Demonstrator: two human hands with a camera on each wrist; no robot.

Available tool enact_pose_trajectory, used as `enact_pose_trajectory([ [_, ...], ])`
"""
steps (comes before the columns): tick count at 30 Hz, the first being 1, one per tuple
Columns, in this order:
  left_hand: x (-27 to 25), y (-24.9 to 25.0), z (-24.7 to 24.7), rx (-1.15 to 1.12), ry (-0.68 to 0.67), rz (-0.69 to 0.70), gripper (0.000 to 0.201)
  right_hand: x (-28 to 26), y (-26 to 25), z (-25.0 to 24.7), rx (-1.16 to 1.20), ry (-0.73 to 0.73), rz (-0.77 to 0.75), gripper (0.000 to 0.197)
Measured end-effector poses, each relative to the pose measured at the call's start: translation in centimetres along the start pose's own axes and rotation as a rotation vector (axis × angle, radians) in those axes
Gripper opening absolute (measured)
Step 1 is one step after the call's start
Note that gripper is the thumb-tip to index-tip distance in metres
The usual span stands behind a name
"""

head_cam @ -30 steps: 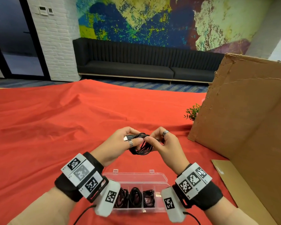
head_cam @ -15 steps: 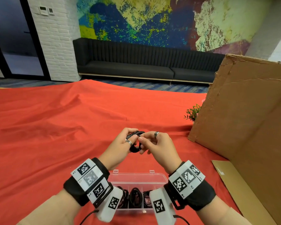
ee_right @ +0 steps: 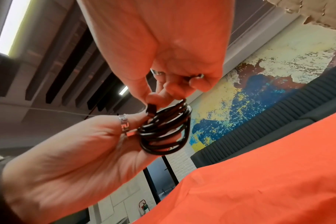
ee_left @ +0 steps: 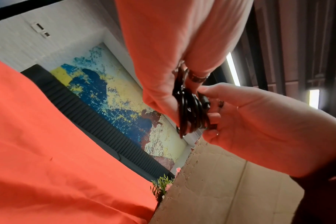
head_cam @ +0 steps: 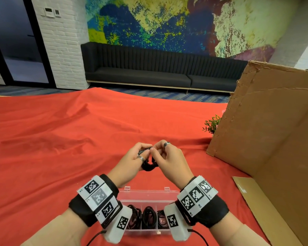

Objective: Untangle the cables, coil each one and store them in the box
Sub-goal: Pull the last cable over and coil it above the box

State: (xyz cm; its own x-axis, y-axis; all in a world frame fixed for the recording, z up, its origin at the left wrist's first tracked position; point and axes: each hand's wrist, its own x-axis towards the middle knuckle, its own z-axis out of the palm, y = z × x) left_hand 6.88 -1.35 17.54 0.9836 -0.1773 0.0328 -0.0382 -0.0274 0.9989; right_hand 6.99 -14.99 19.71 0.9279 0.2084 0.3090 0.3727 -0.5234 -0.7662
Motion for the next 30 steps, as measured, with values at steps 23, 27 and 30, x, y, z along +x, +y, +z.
enact_pose_trajectory([
  [23, 0.1, -2.4, 1.0, -0.208, -0.205, -0.140, 0.022, -1.3, 6.1, -1.4, 0.598, -0.393, 0.356, 0.025],
  [27, 0.4, -5.6, 3.2, -0.010, -0.152, -0.213, 0.019, -2.7, 8.4, -0.9, 0.198, -0.330, 0.375, 0.017],
  [30, 0.7, -8.5, 5.0, 0.220, -0.098, -0.181, 0.016, -4.0, 10.0, -0.4, -0.268, -0.303, 0.231, 0.022],
])
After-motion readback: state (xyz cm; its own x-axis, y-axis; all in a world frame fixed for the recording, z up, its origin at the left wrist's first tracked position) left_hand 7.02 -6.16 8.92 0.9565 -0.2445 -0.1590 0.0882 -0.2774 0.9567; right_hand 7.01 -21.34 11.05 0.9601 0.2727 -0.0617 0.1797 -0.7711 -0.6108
